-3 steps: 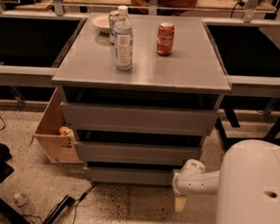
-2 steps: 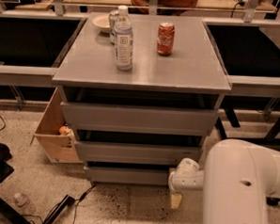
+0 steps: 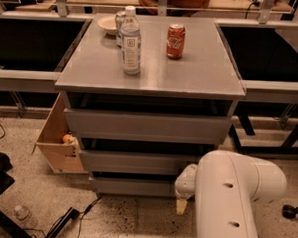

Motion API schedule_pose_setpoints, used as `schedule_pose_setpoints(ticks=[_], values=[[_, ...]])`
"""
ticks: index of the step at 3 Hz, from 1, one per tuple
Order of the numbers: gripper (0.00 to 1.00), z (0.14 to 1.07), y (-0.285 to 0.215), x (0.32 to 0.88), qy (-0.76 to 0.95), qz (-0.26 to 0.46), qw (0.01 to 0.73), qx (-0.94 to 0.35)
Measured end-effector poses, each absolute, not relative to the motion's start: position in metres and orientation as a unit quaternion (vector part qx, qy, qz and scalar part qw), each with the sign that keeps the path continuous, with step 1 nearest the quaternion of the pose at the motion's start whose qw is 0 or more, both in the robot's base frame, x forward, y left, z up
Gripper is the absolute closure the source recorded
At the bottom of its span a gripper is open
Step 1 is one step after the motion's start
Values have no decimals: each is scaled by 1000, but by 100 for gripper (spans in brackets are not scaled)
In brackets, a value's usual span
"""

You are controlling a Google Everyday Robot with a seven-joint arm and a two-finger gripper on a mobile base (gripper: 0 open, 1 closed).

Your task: Open bottom drawer

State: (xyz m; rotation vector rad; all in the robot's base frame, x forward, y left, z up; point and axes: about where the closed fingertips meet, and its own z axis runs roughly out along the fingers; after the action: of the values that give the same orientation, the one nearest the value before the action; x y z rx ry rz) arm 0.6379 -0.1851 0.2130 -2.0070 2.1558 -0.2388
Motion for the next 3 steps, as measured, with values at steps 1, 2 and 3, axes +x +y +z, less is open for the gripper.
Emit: schedule_pose_setpoints(ticks=[1,2,3], values=[[15,192,-185,651,742,-78,85,-660],[38,172,-185,653,755,-70,77,-648],[62,164,-200,639,767,-66,64,-635]])
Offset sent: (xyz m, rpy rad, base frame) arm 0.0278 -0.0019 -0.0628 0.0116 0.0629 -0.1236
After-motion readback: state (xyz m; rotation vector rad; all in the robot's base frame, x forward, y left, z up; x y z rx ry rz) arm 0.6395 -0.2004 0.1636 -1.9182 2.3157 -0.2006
